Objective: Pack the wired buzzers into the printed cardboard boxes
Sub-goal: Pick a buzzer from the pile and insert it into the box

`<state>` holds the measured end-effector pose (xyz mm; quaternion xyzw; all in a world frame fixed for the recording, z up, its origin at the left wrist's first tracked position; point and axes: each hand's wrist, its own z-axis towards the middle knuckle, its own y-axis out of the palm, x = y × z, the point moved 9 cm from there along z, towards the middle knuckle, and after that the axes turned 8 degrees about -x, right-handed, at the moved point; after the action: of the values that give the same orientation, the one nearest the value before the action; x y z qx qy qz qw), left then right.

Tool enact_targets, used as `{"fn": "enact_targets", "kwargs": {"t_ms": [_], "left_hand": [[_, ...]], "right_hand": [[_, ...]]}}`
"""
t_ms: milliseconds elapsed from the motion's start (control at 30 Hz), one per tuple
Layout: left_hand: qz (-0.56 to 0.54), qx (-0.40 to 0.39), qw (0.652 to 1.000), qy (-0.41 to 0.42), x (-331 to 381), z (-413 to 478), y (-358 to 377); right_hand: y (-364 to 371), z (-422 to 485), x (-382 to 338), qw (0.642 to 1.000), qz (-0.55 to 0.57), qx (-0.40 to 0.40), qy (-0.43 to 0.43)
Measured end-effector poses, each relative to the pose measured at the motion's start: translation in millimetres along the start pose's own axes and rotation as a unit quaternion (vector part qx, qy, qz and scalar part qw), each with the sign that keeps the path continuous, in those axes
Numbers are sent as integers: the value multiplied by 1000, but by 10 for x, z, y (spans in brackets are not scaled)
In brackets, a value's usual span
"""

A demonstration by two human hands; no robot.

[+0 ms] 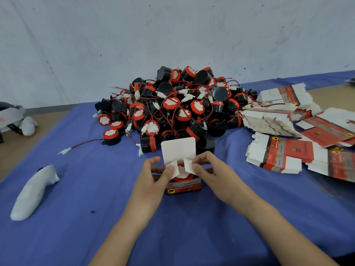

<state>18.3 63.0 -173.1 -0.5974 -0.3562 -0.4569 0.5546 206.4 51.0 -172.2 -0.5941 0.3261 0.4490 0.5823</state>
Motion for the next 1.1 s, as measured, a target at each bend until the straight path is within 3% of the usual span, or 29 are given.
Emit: {"fn": "enact_targets", "kwargs": {"t_ms": [267,600,900,1100], "left_hand": [[0,-38,999,-16,-19,43,41],[-54,-18,997,-43,-46,58,60],[-90,-5,994,-68,-88,60,43],[-115,-11,990,-81,-90,74,33]], "right_hand": [[-16,19,69,999,1,10,31],[-18,37,49,999,-14,12,43],[3,87,125,994,97,18,52],[30,94,99,993,107,6,55]]}}
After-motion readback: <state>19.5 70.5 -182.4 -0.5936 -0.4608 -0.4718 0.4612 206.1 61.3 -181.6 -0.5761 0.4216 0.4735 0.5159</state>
